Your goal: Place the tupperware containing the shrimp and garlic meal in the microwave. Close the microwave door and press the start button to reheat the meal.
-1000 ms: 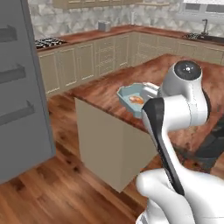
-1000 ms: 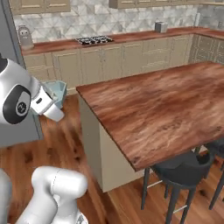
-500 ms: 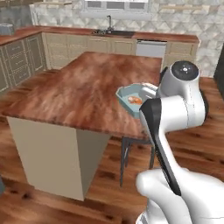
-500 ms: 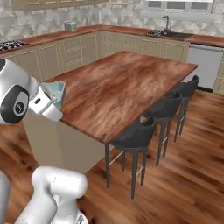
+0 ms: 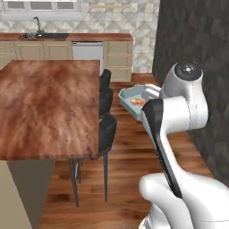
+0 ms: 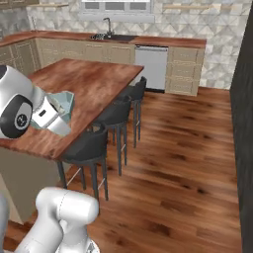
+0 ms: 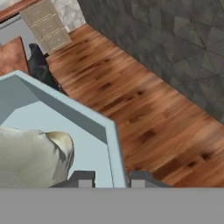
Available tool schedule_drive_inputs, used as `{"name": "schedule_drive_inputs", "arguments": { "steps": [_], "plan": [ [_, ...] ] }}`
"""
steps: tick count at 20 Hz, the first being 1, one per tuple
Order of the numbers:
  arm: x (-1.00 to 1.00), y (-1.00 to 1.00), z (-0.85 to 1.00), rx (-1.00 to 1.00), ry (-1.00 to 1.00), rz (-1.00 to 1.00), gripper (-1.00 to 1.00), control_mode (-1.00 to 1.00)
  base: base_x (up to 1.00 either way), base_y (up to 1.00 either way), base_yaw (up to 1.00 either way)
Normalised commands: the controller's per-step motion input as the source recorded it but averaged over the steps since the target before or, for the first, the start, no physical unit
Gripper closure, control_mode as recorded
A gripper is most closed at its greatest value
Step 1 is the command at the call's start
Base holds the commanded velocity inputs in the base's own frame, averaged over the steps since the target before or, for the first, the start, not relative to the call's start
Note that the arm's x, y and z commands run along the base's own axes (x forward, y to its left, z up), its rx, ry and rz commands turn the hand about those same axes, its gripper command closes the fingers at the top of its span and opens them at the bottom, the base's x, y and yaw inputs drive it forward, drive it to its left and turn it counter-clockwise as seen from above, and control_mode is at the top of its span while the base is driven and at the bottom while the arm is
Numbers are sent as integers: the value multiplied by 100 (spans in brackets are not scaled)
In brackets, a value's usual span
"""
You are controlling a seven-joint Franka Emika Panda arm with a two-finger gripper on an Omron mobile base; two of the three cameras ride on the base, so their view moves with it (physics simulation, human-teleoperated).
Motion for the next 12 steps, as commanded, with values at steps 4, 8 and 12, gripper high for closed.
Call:
{"name": "schedule_drive_inputs", "arguments": {
  "steps": [4,8,12],
  "plan": [
    [0,0,0,0,0,0,100,100,51,-97,-43],
    [0,0,0,0,0,0,100,100,73,-81,-36],
    [0,0,0,0,0,0,100,100,98,-37,-24]
  ]
}}
